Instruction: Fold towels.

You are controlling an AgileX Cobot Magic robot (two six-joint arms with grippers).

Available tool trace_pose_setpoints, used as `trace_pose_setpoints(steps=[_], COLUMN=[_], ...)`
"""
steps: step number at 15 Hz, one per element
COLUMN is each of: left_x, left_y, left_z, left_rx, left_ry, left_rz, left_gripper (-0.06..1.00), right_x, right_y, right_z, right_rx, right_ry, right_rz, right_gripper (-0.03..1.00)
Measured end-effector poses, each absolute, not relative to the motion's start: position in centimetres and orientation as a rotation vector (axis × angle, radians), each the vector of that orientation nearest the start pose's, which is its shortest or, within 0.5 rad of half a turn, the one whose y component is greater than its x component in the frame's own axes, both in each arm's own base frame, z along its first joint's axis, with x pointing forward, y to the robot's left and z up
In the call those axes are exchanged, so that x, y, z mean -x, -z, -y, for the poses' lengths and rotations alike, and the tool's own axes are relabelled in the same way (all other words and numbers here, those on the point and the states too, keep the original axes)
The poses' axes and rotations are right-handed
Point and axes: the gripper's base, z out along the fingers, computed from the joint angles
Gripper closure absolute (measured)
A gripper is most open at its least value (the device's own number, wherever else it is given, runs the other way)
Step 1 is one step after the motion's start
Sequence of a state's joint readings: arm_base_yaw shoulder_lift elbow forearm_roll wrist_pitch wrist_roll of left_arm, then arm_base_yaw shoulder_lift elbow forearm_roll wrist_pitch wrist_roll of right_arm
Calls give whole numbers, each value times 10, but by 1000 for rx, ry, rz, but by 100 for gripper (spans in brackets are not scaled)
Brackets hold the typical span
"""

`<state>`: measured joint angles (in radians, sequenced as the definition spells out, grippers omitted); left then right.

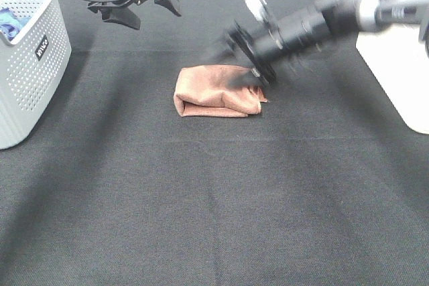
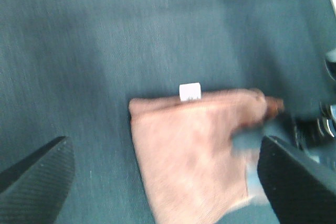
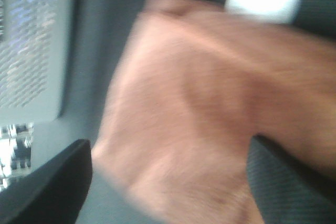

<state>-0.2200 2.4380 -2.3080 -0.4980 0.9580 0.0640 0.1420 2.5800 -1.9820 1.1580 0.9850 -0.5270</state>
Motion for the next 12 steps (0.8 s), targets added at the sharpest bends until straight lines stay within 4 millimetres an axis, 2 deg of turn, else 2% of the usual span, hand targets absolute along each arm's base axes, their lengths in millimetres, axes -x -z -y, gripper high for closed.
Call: trace_pose_setpoints(steps=[3,5,6,8,9,12], left_x=[-518,-514,-508,-495,-495,-470], left_y=[-219,-222,-239,-272,-272,-322], left_z=[153,153,152,147,147,136], left_rx=[-156,-199,-268,-344,-344,-417], left_ry=[697,692,673,623,623,500], left_rz=[-2561,-2580,-2565,-2543,-2543,-2529], left_gripper=[5,5,5,5,5,5], right_x=[-509,-506,-503,-498,-498,-482], right_y=[-85,-90,-98,-133,-133,-205], right_z=[-111,-110,-109,-102,-102,-94], right_rx=[-68,-21,53,136,136,195], right_ry=[-1293,-1304,-1262,-1094,-1094,-753], right_rz=[-2598,-2618,-2650,-2703,-2703,-2760], right_gripper=[21,21,21,21,21,21])
